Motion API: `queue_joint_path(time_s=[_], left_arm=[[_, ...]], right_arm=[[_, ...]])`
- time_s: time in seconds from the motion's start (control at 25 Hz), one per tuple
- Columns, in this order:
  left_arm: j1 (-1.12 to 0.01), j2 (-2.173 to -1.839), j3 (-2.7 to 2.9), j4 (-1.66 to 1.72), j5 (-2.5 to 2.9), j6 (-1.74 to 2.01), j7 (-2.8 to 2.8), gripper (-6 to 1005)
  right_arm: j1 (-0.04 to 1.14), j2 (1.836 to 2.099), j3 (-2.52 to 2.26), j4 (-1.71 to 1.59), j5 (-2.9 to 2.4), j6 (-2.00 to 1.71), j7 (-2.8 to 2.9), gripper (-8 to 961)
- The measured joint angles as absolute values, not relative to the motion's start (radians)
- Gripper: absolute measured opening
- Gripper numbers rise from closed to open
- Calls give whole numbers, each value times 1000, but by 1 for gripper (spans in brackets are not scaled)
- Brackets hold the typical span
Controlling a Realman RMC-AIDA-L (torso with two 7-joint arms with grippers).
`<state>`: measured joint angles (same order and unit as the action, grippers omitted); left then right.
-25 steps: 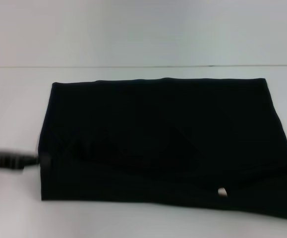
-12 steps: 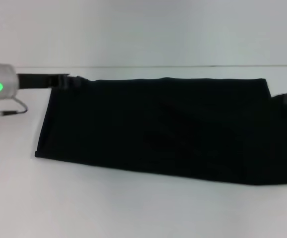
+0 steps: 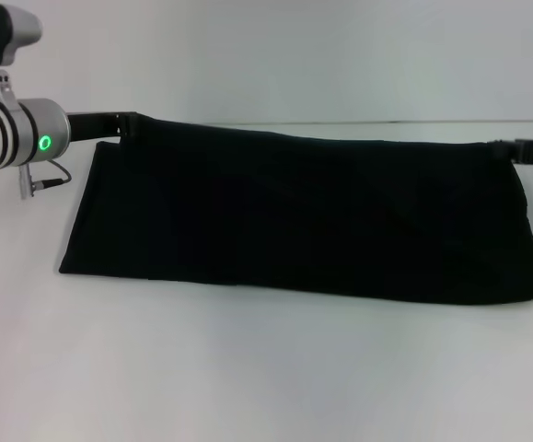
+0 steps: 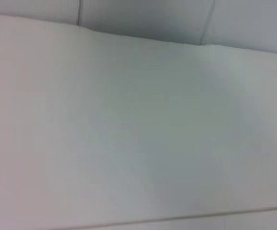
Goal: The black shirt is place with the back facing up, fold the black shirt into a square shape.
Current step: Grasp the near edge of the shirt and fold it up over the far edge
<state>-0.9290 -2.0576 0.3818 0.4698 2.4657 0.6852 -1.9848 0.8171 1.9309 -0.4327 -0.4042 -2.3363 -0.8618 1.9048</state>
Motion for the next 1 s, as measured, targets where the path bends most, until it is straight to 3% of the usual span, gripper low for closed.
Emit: queue_joint_path(time_s=[0.44, 1.0], left_arm=[[-940, -2057, 401, 473, 2450, 575, -1983, 69], [-944, -2083, 489, 461, 2409, 448, -1972, 100]], right_arm=[[892, 1927, -453, -396, -2333, -739, 1903, 46], [917, 1956, -477, -335, -2310, -584, 1823, 46]])
